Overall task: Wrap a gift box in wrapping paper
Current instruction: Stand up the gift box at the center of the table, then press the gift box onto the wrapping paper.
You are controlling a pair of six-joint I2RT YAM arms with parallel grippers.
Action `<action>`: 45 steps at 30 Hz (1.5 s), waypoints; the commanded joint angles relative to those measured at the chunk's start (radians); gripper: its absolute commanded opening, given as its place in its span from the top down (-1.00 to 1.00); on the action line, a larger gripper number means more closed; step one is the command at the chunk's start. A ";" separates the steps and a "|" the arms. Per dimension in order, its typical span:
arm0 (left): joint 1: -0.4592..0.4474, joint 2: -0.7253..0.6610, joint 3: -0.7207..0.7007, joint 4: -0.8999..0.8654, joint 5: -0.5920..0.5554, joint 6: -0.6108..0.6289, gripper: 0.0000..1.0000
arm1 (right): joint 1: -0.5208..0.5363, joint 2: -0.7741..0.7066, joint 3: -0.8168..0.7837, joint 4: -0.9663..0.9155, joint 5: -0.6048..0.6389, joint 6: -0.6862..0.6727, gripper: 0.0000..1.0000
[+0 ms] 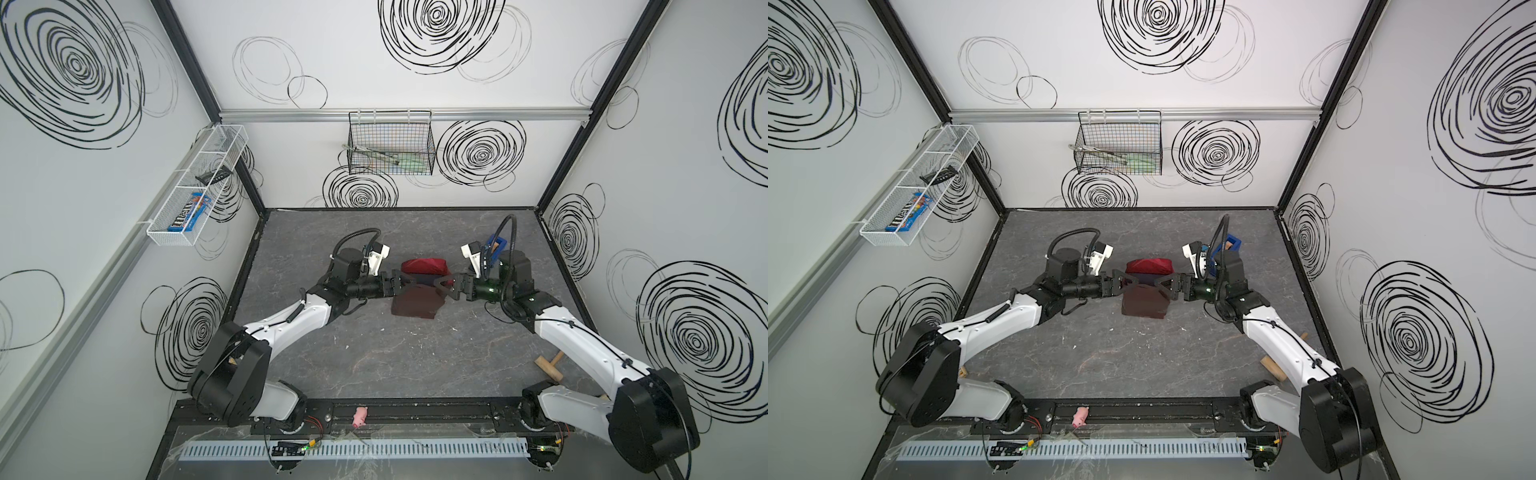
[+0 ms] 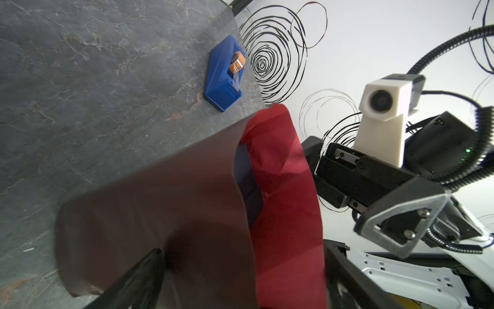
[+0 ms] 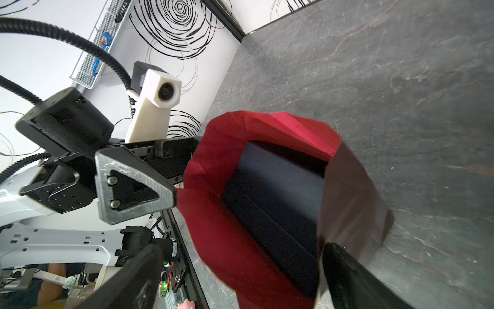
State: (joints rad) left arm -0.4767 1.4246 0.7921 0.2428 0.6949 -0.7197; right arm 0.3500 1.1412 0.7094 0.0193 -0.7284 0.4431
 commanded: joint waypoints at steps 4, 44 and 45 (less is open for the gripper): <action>0.013 -0.015 -0.017 0.087 0.040 0.005 -0.92 | -0.046 -0.033 0.061 -0.164 0.002 -0.071 -0.95; 0.371 -0.199 -0.077 -0.220 0.028 0.135 -0.92 | 0.394 0.671 0.844 -0.951 0.600 -0.176 0.88; 0.373 -0.199 -0.079 -0.219 0.028 0.135 -0.92 | 0.395 0.679 0.839 -0.948 0.593 -0.174 0.88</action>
State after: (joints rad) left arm -0.1184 1.2480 0.7250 -0.0032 0.7002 -0.6044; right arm 0.7326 1.7885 1.5570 -0.8833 -0.1429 0.2558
